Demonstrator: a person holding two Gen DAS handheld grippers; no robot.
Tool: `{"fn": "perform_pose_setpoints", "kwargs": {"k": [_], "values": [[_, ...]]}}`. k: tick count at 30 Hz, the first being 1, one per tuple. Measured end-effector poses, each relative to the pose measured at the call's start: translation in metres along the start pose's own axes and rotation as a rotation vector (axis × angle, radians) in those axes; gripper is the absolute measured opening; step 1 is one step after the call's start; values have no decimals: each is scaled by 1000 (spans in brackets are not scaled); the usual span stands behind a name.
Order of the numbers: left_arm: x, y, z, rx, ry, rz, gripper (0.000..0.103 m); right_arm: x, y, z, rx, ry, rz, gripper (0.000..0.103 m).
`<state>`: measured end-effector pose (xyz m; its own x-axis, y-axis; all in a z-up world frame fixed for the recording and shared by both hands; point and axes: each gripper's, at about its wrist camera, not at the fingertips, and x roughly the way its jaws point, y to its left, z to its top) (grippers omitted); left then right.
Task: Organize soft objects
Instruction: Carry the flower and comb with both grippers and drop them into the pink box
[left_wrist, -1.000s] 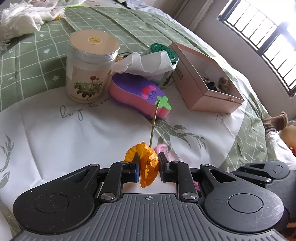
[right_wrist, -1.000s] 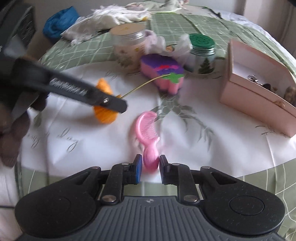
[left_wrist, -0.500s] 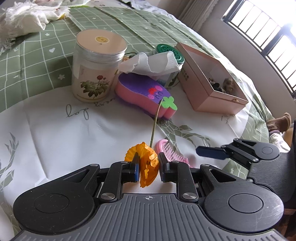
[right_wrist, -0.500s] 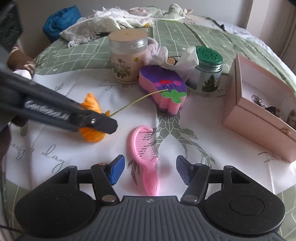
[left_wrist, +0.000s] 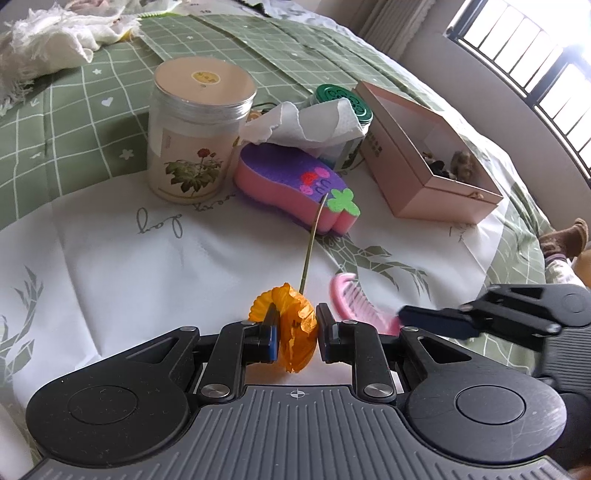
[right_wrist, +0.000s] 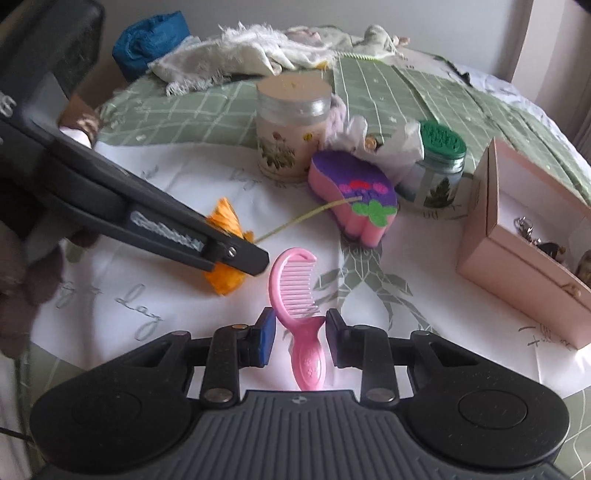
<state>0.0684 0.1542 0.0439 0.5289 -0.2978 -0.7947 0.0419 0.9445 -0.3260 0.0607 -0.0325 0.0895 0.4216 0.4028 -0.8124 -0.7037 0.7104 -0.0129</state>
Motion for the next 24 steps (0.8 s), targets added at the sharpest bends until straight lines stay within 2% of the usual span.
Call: {"fn": "perform_pose_setpoints", "kwargs": {"k": [6,14,19,22,24], "values": [[-15,-9,-1,31,-60,11,23,-29,-1,-2,2,-35,10,29],[-49,-37,-5,11,-162,-105,23,-82,-25,-14,28,-115,-7,29],[-77,-74,46,63,-256,-160,23,-118,-48,-13,20,-194,-22,29],[-86,-102,91,110,-321,-196,23,-140,-76,6,20,-276,-69,29],[-80,-123,126,135,-355,-234,23,-150,-98,21,22,-334,-131,29]]}}
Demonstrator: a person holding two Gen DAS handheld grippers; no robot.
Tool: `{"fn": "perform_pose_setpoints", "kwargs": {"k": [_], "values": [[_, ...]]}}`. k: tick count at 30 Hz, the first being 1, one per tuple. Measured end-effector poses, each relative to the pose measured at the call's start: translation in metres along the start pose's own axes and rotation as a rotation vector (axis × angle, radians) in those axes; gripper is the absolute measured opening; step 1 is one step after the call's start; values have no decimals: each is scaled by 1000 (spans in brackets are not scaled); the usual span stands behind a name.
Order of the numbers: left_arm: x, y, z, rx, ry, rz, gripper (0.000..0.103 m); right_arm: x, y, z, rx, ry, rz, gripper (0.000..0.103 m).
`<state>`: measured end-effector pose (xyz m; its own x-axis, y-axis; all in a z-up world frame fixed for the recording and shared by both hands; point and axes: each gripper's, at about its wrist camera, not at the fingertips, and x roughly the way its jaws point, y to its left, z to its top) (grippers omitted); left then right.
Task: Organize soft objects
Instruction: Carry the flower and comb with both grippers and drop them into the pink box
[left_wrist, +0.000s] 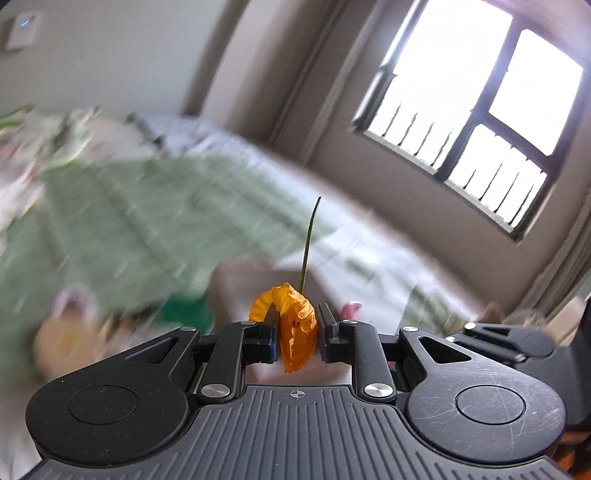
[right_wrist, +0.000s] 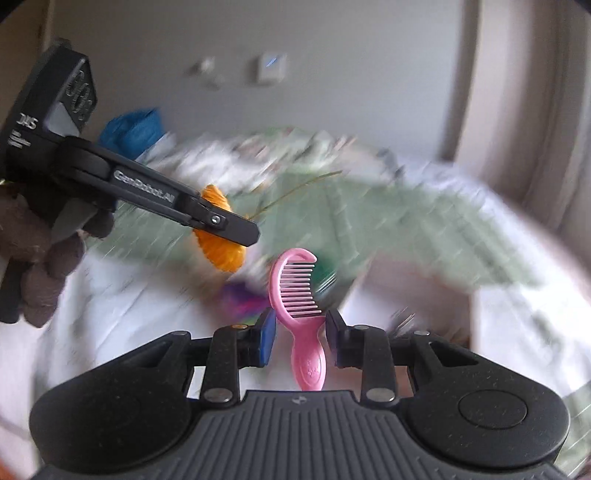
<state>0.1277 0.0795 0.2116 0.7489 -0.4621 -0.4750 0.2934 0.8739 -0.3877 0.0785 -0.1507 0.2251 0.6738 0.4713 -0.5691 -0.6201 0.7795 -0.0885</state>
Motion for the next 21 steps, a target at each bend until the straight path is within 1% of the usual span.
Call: {"fn": "perform_pose_setpoints", "kwargs": {"k": [2,3,4,5,6,7,8,9,10,11,12,14,16,18,21], "values": [[28,-12,27,21,-29,-35,24,7,-24,15,-11,-45,-75,29],[46,-16,39,17,-35,-55,25,14,-37,21,-10,-57,-103,29],[65,-18,47,-2,-23,-73,26,21,-48,25,-8,-62,-127,29],[92,-16,53,-40,20,-92,27,31,-60,27,1,-65,-152,33],[116,-13,54,-77,75,-90,29,42,-72,27,21,-59,-174,50],[138,-9,50,-110,125,-67,29,53,-83,25,61,-38,-196,60],[162,-6,42,-127,178,-30,29,63,-93,19,124,-7,-212,67],[178,-4,34,-125,215,-1,29,70,-100,10,183,16,-194,67],[191,-2,23,-115,244,26,29,74,-103,0,218,30,-157,67],[200,1,14,-104,261,45,29,77,-105,-14,235,43,-124,67],[207,5,5,-99,272,59,29,81,-102,-25,226,62,-113,67],[211,13,-8,-102,257,60,29,91,-92,-39,169,119,-107,67],[207,18,-13,-104,235,59,29,98,-80,-45,114,143,-86,67],[186,30,-6,-108,199,61,29,102,-68,-43,70,129,-54,67],[139,37,-9,-97,137,112,29,98,-58,-44,3,84,-41,69]]}}
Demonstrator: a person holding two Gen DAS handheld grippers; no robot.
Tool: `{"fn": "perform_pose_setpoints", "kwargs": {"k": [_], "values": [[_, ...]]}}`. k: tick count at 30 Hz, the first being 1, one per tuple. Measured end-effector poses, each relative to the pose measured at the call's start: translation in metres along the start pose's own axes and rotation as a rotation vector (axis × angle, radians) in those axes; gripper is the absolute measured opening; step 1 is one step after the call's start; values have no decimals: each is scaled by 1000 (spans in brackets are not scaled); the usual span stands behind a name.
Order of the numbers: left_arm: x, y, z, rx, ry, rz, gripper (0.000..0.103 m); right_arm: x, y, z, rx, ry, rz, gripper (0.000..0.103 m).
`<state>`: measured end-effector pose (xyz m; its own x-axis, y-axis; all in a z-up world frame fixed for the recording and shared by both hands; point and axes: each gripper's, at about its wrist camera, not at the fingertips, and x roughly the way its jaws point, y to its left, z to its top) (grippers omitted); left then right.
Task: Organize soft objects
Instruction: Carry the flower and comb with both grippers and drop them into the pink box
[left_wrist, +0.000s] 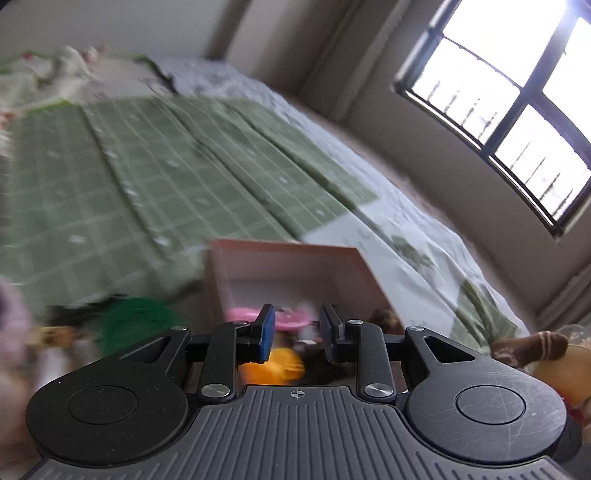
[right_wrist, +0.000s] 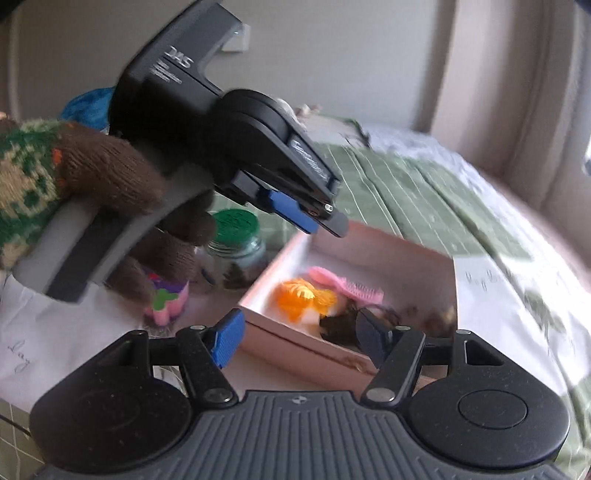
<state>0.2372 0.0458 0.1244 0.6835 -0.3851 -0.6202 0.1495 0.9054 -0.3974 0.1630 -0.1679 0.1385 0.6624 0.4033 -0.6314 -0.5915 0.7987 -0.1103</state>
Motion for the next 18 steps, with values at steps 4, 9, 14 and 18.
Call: {"fn": "perform_pose_setpoints", "kwargs": {"k": [4,9,14,18], "values": [[-63,33,-22,-32,-64,127,29,4,15,-11,-71,-18,5,75],[-119,92,-67,-127,-82,241,29,6,43,-11,-62,40,96,75],[-134,146,-101,-282,-104,225,29,22,94,6,-83,100,156,76],[-141,170,-108,-363,-100,277,29,53,125,24,-71,154,165,76]]}}
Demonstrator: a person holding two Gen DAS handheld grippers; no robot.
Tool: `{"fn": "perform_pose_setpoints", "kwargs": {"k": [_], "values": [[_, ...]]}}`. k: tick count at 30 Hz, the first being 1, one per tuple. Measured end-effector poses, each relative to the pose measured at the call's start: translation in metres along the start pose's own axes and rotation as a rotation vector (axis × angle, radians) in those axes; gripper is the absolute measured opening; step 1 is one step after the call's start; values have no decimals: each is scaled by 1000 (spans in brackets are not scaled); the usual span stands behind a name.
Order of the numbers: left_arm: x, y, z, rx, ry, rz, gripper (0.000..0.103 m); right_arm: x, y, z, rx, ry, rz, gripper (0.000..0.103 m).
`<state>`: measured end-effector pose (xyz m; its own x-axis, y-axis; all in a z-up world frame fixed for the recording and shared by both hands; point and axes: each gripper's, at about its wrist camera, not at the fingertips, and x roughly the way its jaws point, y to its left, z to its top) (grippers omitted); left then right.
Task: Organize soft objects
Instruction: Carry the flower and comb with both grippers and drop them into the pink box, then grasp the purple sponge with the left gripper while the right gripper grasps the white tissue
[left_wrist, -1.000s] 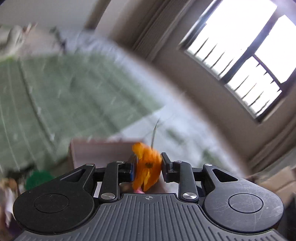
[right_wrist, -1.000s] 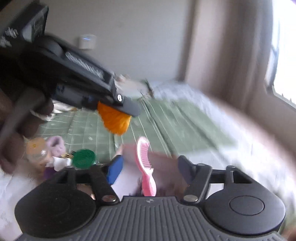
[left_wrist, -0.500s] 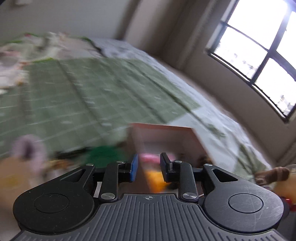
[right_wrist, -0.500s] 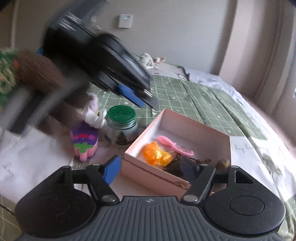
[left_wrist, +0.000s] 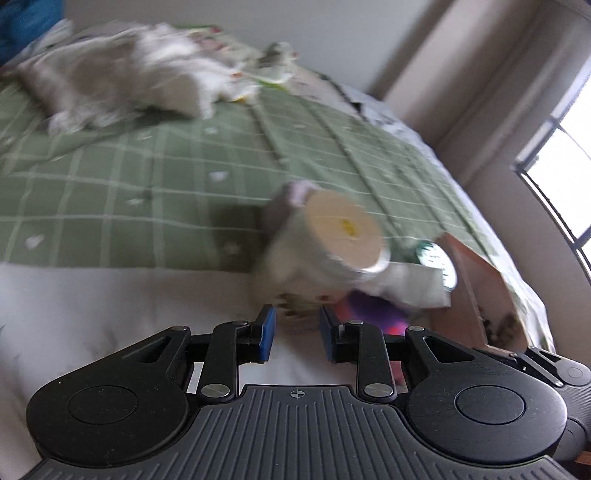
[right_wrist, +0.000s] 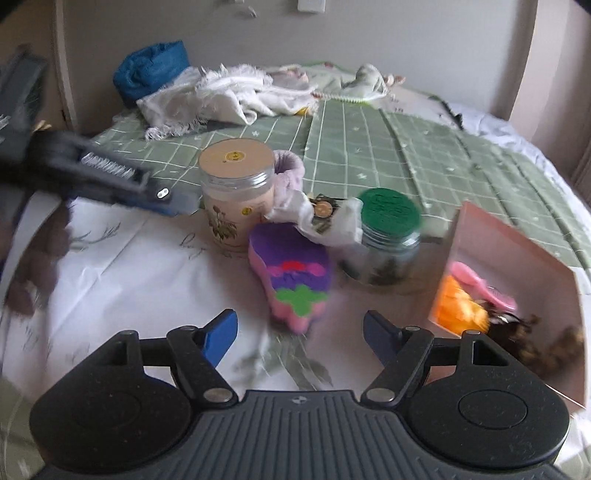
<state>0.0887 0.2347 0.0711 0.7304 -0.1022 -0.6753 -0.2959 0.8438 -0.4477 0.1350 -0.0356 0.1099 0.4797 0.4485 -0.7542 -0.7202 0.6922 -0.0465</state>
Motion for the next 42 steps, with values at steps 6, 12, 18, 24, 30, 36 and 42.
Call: {"fn": "perform_pose_setpoints", "kwargs": {"k": [6,12,18,24,30,36,42], "values": [[0,14,6,-91,37,-23,29,66,7,29,68,104,-56,76],[-11,14,5,-121,-14,-16,29,57,21,37,197,175,221,73],[-2,4,0,-79,25,-12,29,0,29,36,27,68,183,72],[3,-40,-14,201,-3,-7,29,30,-5,43,200,57,5,72],[10,-44,-22,273,11,29,29,90,-54,31,617,151,122,23],[11,-44,-21,265,-4,38,29,48,-44,7,422,173,101,6],[18,-91,-41,535,-20,31,30,-30,-55,-37,326,102,-24,6]]}}
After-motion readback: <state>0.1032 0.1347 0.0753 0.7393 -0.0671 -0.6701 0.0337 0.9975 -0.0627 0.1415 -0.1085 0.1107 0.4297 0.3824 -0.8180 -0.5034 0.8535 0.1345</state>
